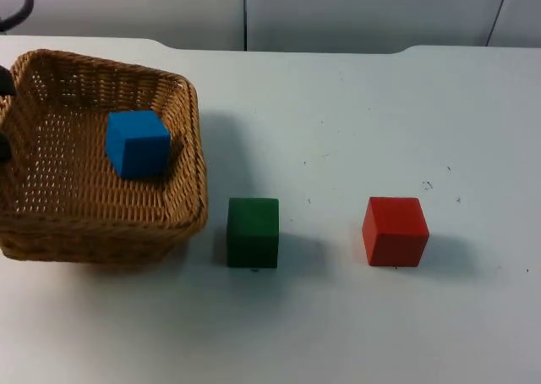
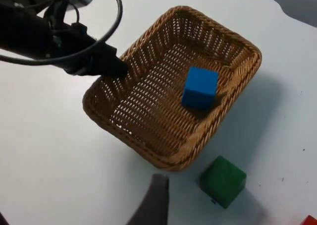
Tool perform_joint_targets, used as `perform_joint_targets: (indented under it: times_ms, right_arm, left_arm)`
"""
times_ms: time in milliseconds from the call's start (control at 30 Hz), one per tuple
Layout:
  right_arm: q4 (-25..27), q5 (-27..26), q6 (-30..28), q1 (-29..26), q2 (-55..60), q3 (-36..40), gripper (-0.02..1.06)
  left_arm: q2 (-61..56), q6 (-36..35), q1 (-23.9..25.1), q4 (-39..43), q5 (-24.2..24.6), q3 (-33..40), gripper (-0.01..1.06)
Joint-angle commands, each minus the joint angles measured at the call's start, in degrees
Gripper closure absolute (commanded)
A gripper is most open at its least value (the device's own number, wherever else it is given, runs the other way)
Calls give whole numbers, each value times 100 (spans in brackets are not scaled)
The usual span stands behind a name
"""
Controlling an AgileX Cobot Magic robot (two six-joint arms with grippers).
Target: Pick up the basket with the left hand and place the blue cube into the basket with the right hand.
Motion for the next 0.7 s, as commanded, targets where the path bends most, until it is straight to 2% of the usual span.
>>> perform_joint_targets:
  times_ms: [0, 300, 667]
  right_arm:
    - [13, 4, 15, 8, -81, 11, 22]
    - [13, 123, 15, 8, -95, 11, 22]
    - [13, 279, 15, 8, -95, 11, 22]
  left_arm:
    - [134, 334, 18, -366, 33, -64, 105]
    - [615, 860, 18, -406, -231, -113, 105]
    - [834, 1001, 18, -343, -432, -246, 105]
